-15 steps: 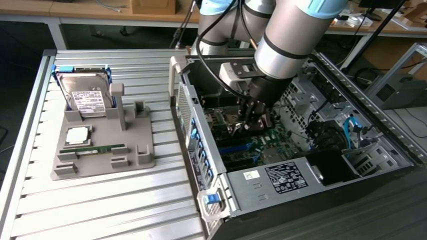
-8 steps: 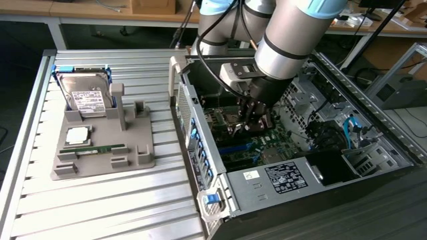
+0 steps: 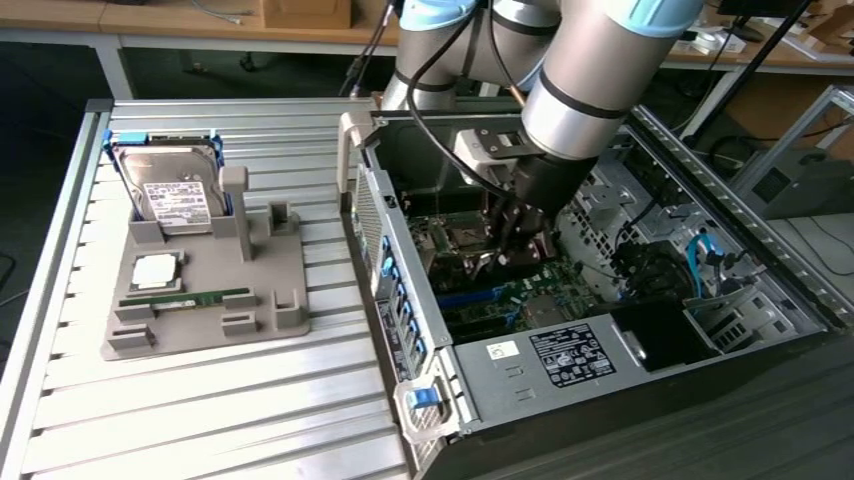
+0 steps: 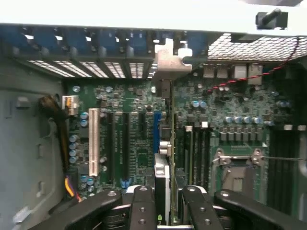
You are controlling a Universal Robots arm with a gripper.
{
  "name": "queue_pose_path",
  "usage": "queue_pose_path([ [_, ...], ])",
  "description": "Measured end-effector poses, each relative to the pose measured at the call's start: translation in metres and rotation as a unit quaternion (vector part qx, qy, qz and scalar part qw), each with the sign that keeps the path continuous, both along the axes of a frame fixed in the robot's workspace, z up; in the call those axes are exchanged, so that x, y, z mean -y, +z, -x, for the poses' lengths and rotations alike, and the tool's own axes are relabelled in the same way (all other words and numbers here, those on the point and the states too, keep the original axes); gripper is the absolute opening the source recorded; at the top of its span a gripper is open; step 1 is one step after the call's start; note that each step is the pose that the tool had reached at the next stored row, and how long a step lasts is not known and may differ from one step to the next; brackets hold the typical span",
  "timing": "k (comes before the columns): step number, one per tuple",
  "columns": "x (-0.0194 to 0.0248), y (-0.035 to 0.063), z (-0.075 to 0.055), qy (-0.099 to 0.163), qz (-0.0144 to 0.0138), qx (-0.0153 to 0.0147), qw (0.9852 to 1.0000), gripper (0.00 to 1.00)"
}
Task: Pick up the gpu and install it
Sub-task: 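Insert the gpu into the slot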
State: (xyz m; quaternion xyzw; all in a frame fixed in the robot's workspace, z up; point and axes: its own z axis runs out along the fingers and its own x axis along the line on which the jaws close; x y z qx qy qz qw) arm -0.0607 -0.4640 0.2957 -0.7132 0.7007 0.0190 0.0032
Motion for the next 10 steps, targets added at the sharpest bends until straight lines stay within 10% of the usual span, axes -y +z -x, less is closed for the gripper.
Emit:
queue_pose_path([
  [1,0.0000,-0.0002,-0.0001,0.000,0.0056,0.0001,1.0000,0.27],
  [10,-0.0030,-0.0024,-0.0013,0.000,0.0057,-0.0001,1.0000,0.27],
])
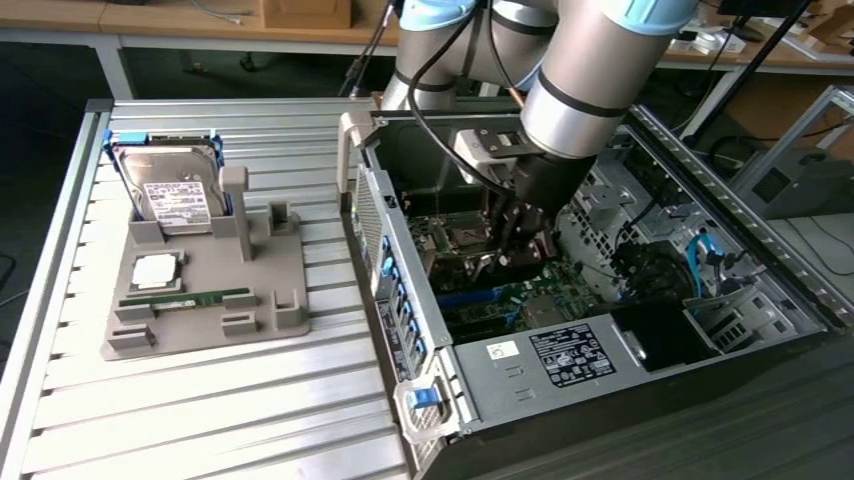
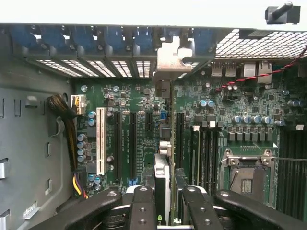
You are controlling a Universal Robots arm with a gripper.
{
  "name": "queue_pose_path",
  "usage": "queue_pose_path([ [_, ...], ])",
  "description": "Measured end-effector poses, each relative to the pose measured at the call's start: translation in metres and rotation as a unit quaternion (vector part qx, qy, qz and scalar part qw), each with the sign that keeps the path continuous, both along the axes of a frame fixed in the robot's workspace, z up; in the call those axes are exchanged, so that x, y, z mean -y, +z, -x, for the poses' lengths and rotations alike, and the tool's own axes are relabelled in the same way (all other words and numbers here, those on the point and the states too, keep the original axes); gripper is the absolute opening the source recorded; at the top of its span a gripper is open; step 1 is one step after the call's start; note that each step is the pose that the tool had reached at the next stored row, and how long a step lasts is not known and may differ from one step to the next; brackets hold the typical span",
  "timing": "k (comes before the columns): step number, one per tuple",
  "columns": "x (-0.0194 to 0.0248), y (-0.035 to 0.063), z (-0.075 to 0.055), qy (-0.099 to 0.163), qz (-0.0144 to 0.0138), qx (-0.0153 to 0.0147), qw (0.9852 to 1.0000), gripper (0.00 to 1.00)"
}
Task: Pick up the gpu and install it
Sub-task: 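Insert the gpu into the slot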
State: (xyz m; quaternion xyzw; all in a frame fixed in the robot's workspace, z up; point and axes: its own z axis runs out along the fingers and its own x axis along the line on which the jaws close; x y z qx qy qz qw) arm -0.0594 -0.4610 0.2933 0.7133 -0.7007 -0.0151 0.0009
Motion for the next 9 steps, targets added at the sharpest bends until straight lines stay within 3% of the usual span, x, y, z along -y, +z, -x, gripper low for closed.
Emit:
queue_pose_path([
  [9,-0.0005,-0.0068,0.0072,0.000,0.0001,0.0000,1.0000,0.27],
])
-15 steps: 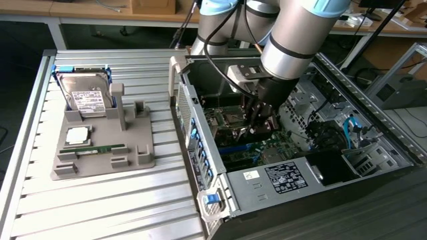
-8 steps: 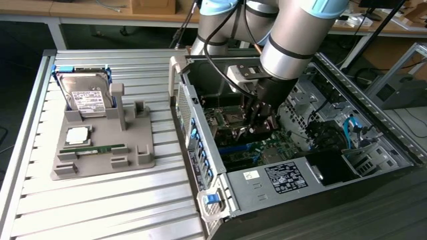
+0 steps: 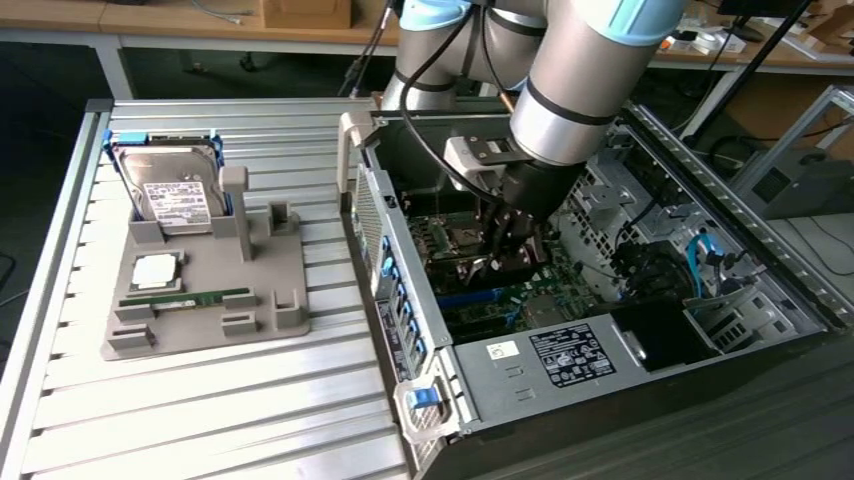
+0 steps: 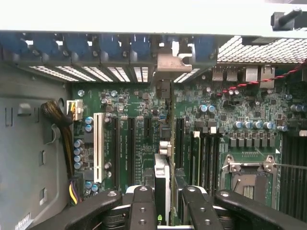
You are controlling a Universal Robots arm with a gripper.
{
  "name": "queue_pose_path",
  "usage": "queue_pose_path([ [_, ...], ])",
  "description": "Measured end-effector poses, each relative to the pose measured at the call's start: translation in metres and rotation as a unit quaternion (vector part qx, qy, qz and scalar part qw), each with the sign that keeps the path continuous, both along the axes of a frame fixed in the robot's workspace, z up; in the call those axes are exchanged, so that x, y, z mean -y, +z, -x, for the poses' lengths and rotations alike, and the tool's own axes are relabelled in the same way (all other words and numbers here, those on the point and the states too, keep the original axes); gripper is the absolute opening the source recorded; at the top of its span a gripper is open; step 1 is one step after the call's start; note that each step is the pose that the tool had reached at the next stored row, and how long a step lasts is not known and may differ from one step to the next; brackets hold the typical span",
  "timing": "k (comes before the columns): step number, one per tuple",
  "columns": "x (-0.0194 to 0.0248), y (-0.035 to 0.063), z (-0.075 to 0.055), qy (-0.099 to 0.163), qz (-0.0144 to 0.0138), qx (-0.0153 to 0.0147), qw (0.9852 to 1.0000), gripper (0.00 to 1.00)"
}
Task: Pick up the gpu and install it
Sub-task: 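Insert the gpu into the slot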
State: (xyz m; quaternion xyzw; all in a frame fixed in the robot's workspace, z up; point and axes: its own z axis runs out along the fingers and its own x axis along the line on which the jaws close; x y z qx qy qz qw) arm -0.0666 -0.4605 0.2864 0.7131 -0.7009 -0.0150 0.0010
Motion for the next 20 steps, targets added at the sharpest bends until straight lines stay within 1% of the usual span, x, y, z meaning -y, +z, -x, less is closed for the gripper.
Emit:
queue_pose_path([
  [6,0.0000,-0.0023,0.0008,-0.002,0.0005,0.0000,1.0000,0.27],
  [11,-0.0004,-0.0030,0.0050,-0.004,0.0003,0.0000,1.0000,0.27],
  [20,-0.0011,-0.0058,0.0053,-0.007,0.0004,0.0000,1.0000,0.27],
])
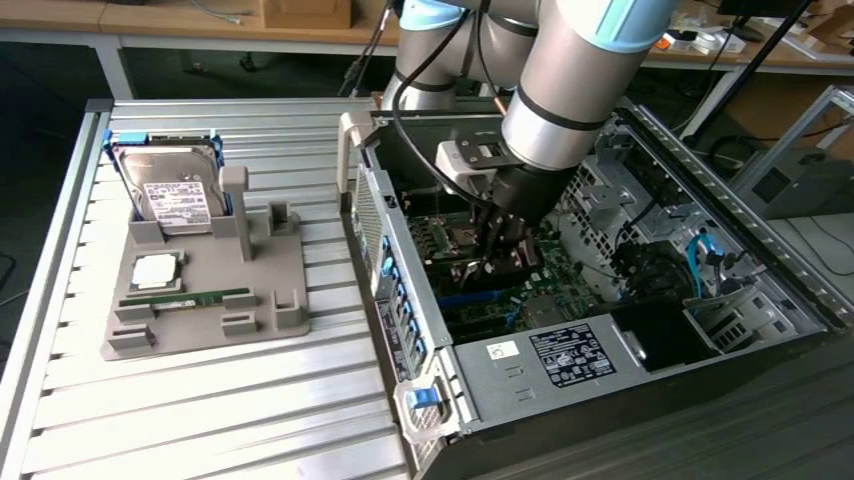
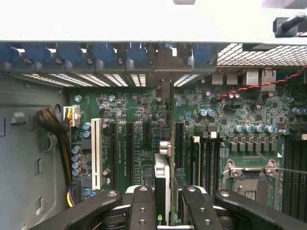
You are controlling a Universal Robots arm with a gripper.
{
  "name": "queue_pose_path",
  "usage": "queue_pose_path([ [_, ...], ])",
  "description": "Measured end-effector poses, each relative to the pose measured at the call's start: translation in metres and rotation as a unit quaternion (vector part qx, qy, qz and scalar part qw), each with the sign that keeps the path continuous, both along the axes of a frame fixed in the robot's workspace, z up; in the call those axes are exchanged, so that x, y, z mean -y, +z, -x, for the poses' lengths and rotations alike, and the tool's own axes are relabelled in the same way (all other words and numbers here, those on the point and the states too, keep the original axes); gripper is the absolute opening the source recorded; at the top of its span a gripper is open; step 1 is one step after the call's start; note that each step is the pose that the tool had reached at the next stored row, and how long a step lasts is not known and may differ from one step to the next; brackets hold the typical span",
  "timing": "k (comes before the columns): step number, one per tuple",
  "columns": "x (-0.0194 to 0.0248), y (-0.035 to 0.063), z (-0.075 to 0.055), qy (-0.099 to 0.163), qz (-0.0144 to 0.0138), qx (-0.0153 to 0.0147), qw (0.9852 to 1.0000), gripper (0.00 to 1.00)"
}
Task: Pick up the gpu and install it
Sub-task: 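Insert the gpu into the slot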
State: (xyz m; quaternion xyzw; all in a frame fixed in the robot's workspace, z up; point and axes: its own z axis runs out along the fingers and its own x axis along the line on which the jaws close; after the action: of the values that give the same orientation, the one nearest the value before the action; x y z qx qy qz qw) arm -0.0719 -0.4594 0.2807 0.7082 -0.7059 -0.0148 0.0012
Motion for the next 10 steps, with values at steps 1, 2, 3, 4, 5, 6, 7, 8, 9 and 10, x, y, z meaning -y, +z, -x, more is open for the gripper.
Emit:
queue_pose_path([
  [1,0.0000,-0.0005,0.0000,-0.001,-0.0001,0.0000,1.0000,0.27],
  [2,0.0000,-0.0011,0.0000,-0.003,-0.0001,0.0000,1.0000,0.27],
  [3,0.0000,-0.0015,0.0000,-0.003,0.0000,0.0000,1.0000,0.27],
  [4,0.0000,-0.0019,0.0000,-0.004,0.0000,0.0000,1.0000,0.27],
  [5,0.0000,-0.0022,0.0001,-0.004,0.0001,0.0000,1.0000,0.27],
  [6,0.0000,-0.0025,0.0003,-0.004,0.0000,0.0000,1.0000,0.27],
  [7,0.0000,-0.0029,0.0003,-0.005,0.0000,0.0000,1.0000,0.27],
  [8,0.0000,-0.0034,0.0004,-0.005,-0.0001,0.0000,1.0000,0.27],
  [9,0.0000,-0.0038,0.0004,-0.005,-0.0001,0.0001,1.0000,0.27],
  [10,0.0000,-0.0043,0.0005,-0.005,-0.0001,0.0000,1.0000,0.27],
])
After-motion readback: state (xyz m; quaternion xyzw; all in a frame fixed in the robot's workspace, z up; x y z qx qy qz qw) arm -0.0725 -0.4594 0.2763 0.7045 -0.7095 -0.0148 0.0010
